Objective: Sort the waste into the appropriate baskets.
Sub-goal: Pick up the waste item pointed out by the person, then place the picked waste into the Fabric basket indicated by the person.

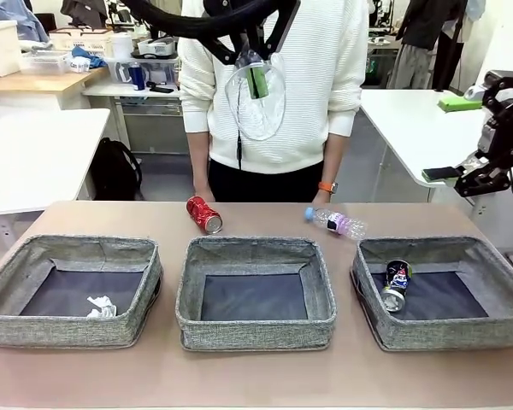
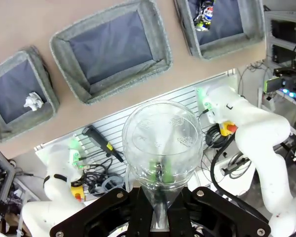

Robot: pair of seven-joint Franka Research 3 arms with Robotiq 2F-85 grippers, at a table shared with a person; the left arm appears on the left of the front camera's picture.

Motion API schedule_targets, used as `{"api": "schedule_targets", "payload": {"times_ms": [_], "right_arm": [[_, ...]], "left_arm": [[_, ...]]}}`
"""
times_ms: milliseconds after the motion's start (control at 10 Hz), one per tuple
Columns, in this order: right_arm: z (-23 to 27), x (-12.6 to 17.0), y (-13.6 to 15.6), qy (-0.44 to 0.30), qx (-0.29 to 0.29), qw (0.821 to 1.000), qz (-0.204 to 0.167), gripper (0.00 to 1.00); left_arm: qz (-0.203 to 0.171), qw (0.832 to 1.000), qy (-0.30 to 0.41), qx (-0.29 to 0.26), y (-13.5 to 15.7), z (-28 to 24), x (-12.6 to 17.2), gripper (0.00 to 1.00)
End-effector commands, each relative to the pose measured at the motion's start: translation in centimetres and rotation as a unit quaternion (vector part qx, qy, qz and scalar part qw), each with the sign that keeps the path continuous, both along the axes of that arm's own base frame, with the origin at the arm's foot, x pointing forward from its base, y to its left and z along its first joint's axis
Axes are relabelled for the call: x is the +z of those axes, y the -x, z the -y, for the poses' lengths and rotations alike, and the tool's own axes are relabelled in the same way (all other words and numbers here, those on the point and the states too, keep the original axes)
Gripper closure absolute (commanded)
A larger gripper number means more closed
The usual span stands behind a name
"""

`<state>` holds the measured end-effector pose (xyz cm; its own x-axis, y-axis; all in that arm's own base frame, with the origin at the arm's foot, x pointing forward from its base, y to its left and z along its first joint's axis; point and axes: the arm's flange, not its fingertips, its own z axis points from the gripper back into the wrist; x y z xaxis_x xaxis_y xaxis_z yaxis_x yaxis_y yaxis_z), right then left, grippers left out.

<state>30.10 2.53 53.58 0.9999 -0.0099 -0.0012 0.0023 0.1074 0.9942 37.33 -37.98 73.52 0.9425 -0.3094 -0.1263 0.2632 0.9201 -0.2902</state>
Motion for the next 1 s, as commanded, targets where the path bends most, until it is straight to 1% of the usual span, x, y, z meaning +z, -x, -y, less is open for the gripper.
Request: {"api": "schedule_targets", "payload": {"times_ms": [0, 900], "right_arm": [[0.0, 0.23, -0.03, -0.012, 0.001, 1.0, 0.007, 0.0], [0.0, 0.23, -0.03, -0.012, 0.001, 1.0, 0.007, 0.0]], "left_arm": [[0.003, 1.0, -0.003, 0.002, 0.29, -0.14, -0.04, 0.99], [0.003, 1.0, -0.003, 0.002, 0.29, -0.14, -0.04, 0.99]]}}
